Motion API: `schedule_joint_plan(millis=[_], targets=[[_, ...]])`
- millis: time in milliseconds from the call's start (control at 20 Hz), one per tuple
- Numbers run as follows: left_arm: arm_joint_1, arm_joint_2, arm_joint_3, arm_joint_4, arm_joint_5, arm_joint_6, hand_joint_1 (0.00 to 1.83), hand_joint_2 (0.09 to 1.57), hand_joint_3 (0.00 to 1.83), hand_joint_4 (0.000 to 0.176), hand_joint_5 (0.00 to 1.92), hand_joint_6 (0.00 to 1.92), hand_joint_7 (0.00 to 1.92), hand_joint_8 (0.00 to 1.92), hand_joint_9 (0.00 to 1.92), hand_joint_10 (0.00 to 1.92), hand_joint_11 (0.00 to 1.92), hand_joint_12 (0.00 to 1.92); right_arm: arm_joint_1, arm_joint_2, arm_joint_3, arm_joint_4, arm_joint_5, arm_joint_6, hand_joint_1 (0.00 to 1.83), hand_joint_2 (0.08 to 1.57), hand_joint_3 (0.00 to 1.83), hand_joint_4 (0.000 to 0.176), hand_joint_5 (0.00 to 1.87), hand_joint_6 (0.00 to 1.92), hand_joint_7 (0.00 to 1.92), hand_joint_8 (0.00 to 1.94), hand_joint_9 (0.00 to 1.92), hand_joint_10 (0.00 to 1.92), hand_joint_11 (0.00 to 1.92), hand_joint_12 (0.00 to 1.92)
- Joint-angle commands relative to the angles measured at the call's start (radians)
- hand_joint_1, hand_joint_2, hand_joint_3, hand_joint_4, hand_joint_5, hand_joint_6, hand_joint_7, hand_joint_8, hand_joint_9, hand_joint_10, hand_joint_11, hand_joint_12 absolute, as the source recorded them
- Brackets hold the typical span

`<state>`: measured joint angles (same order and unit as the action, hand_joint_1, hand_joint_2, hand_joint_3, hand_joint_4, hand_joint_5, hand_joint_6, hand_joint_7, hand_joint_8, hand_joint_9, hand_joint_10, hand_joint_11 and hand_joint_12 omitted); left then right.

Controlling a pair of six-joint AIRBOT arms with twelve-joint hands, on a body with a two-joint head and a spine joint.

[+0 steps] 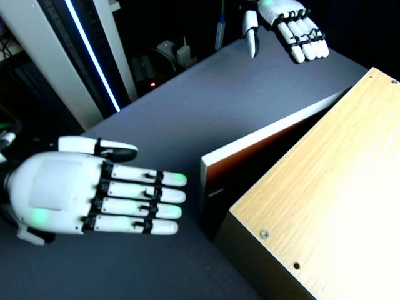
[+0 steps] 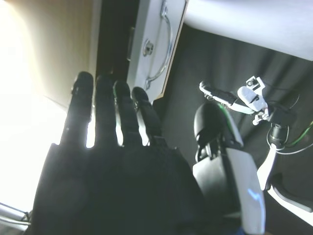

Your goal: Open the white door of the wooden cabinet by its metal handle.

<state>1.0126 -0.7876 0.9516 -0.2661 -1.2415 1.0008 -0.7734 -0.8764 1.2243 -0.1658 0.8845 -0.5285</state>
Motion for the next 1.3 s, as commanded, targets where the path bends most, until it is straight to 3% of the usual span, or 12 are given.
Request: schedule_joint_plan(millis=[0,550,700,1050,1250], targets=[[-0.006,0.002,0.008,-0.004,-0.118,-0.001,0.0,1.43,0.02,0.0,0.03,0.0,0.0,0.0,0.0,0.0,0.0,0.13,0.018,-0.001,0.009,0.027,0.101,0.004,0.0,1.32,0.0,0.0,0.0,0.0,0.0,0.0,0.0,0.0,0.0,0.0],[0.0,0.0,0.008,-0.002,-0.12,-0.015,0.0,1.42,0.0,0.0,0.04,0.0,0.03,0.0,0.03,0.0,0.0,0.21,0.172,-0.038,0.061,-0.068,-0.009,0.004,0.0,1.31,0.0,0.0,0.0,0.0,0.0,0.0,0.0,0.0,0.0,0.0],[0.006,0.0,0.008,-0.003,-0.128,-0.023,0.0,1.42,0.0,0.0,0.02,0.0,0.0,0.0,0.0,0.0,0.0,0.11,0.175,-0.037,0.058,-0.069,-0.011,0.004,0.0,1.32,0.0,0.0,0.0,0.0,0.0,0.0,0.0,0.0,0.0,0.0],[0.028,0.001,0.007,-0.012,-0.139,-0.038,0.0,1.42,0.0,0.0,0.03,0.0,0.01,0.0,0.02,0.0,0.0,0.18,0.169,0.001,0.018,-0.088,0.004,0.004,0.0,1.31,0.0,0.0,0.0,0.0,0.0,0.0,0.0,0.0,0.0,0.0],[0.031,0.001,0.006,-0.013,-0.139,-0.039,0.0,1.43,0.0,0.0,0.03,0.0,0.02,0.0,0.03,0.0,0.0,0.22,0.169,0.002,0.002,-0.104,0.021,0.009,0.0,1.43,0.01,0.0,0.0,0.0,0.0,0.0,0.0,0.0,0.0,0.0]])
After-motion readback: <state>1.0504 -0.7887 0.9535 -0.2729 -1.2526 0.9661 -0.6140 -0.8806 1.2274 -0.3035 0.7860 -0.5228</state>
